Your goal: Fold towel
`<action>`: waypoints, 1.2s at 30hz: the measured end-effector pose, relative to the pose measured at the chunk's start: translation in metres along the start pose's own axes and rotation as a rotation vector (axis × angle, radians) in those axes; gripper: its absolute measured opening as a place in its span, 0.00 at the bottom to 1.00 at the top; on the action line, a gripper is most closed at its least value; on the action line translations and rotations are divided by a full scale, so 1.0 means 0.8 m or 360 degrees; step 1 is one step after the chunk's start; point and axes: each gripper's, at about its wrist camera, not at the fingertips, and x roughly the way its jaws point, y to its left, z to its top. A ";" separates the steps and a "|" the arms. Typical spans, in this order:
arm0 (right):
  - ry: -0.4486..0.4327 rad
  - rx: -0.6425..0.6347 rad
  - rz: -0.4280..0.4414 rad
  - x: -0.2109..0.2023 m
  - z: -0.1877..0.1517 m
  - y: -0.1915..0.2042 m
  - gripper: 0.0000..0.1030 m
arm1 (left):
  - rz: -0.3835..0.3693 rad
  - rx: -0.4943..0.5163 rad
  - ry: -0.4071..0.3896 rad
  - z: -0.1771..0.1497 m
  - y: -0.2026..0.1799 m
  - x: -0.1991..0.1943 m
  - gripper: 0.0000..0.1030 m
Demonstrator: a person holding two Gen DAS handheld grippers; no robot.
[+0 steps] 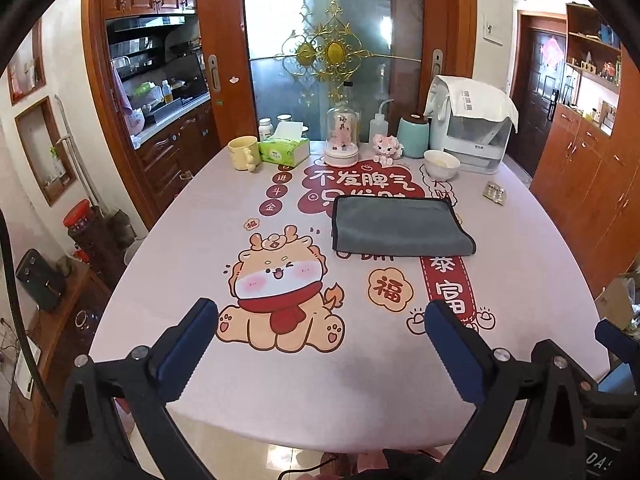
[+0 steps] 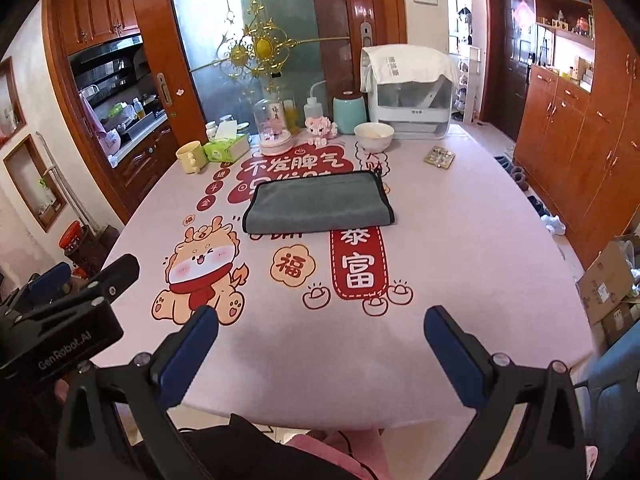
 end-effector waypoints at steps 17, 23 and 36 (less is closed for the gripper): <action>0.0015 0.0010 0.0011 0.002 0.000 -0.005 1.00 | -0.0018 0.0061 0.0034 -0.001 -0.023 0.007 0.99; 0.0024 0.0011 0.0025 0.006 -0.002 -0.003 1.00 | -0.0008 0.0073 0.0040 -0.003 -0.020 0.007 0.99; 0.0024 0.0024 0.0015 0.006 -0.006 -0.003 1.00 | -0.0024 0.0080 0.0046 -0.007 -0.019 0.009 0.99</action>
